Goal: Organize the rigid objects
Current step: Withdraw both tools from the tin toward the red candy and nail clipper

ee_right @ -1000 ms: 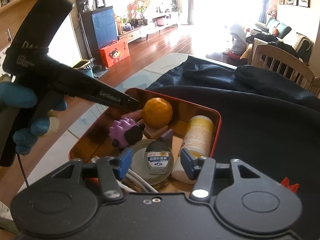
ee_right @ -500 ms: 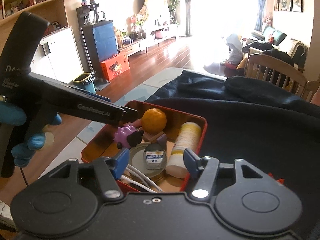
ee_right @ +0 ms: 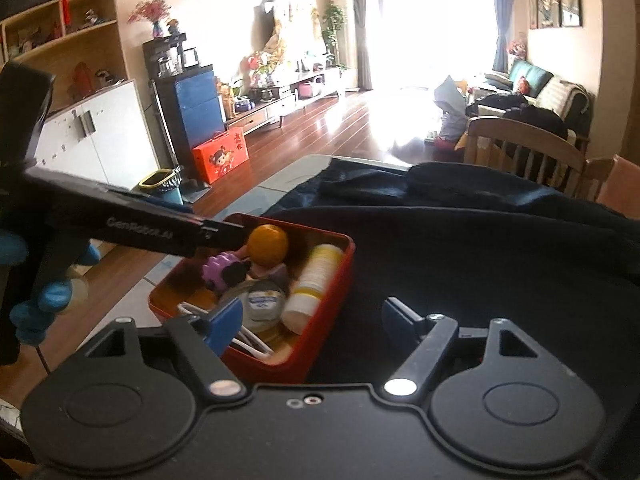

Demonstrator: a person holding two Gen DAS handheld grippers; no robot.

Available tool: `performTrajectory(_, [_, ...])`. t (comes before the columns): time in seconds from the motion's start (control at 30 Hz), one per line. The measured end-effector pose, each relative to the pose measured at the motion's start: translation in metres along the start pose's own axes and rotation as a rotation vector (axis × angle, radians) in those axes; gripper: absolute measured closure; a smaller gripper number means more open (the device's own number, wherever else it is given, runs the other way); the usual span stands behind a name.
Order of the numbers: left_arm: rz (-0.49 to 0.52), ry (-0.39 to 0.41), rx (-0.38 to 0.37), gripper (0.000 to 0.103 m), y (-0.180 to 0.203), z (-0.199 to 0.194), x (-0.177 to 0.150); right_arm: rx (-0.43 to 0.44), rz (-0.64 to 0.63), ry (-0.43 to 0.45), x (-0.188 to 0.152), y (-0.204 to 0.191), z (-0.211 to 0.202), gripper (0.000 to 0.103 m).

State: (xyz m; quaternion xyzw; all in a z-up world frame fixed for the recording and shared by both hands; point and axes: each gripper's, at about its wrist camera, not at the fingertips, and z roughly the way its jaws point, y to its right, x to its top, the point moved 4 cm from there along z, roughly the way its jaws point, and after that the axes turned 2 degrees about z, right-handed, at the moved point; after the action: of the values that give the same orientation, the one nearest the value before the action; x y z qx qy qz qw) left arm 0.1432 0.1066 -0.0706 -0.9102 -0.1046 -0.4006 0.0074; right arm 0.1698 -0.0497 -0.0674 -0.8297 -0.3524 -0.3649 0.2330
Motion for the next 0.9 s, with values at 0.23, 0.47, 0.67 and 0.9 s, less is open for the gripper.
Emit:
performTrajectory(0.23, [0.004,0.005,-0.02,0.032,0.036,0.0,-0.005,-0.013,0.029,0.011,-0.015,0.041,-0.021,0.016])
performTrajectory(0.47, [-0.006,0.022,-0.026,0.021,0.072,0.005,-0.011,-0.02,0.088,0.009,-0.029,0.089,-0.036,0.013])
performTrajectory(0.67, [-0.002,0.012,-0.025,0.02,0.101,0.017,-0.013,-0.044,0.077,0.013,-0.037,0.122,-0.04,0.0])
performTrajectory(0.9, [0.046,-0.001,-0.039,0.02,0.136,0.035,-0.019,-0.036,0.02,-0.007,-0.035,0.15,-0.026,0.0])
